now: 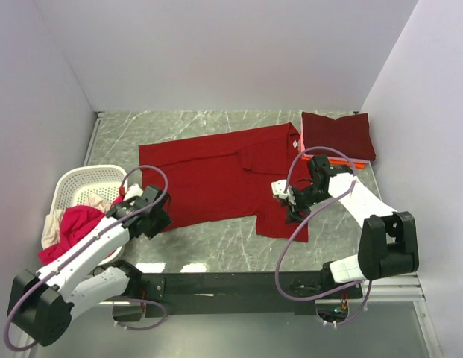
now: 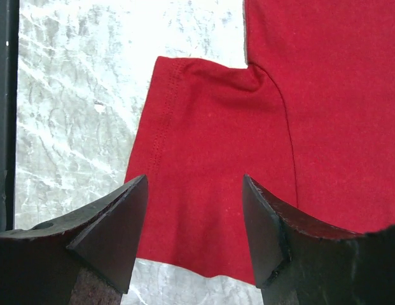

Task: Fold and stack the t-shirts
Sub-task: Fold the tshirt

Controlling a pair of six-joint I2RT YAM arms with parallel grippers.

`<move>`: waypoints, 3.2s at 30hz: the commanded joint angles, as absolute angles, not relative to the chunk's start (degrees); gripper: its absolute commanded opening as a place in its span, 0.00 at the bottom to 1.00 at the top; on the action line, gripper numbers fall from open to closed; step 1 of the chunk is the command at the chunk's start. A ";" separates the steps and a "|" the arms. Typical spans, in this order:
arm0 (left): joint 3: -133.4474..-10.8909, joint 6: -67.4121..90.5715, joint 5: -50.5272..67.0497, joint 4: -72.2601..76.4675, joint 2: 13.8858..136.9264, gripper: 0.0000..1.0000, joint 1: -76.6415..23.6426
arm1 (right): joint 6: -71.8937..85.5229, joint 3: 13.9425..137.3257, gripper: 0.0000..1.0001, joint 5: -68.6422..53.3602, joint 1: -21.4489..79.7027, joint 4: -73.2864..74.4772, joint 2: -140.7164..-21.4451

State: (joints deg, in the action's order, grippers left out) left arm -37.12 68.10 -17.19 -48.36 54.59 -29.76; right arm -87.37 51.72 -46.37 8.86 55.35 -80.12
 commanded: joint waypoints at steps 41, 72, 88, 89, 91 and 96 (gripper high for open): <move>-36.04 93.96 -35.68 -50.54 78.93 0.23 -30.06 | -85.17 53.79 0.66 -44.22 5.28 56.08 -79.81; -38.32 88.33 -33.13 -49.83 71.54 0.00 -30.06 | -113.91 34.54 0.54 -22.76 6.85 53.19 -76.03; -40.17 86.13 -32.87 -50.10 67.59 0.00 -30.06 | -100.92 43.66 0.00 -29.61 6.94 55.81 -69.79; -40.25 86.05 -32.78 -49.92 67.07 0.00 -30.06 | -98.55 45.16 0.00 -30.32 6.94 55.64 -69.35; -40.69 85.52 -32.78 -49.66 65.57 0.00 -30.06 | -92.93 48.23 0.00 -31.99 7.03 53.27 -68.12; -41.66 84.99 -33.22 -49.48 63.99 0.00 -30.06 | -83.42 51.85 0.00 -33.49 6.94 45.29 -66.71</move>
State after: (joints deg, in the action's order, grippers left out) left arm -39.20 86.06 -32.82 -49.21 65.23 -30.09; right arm -92.29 49.28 -30.55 7.31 50.68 -67.88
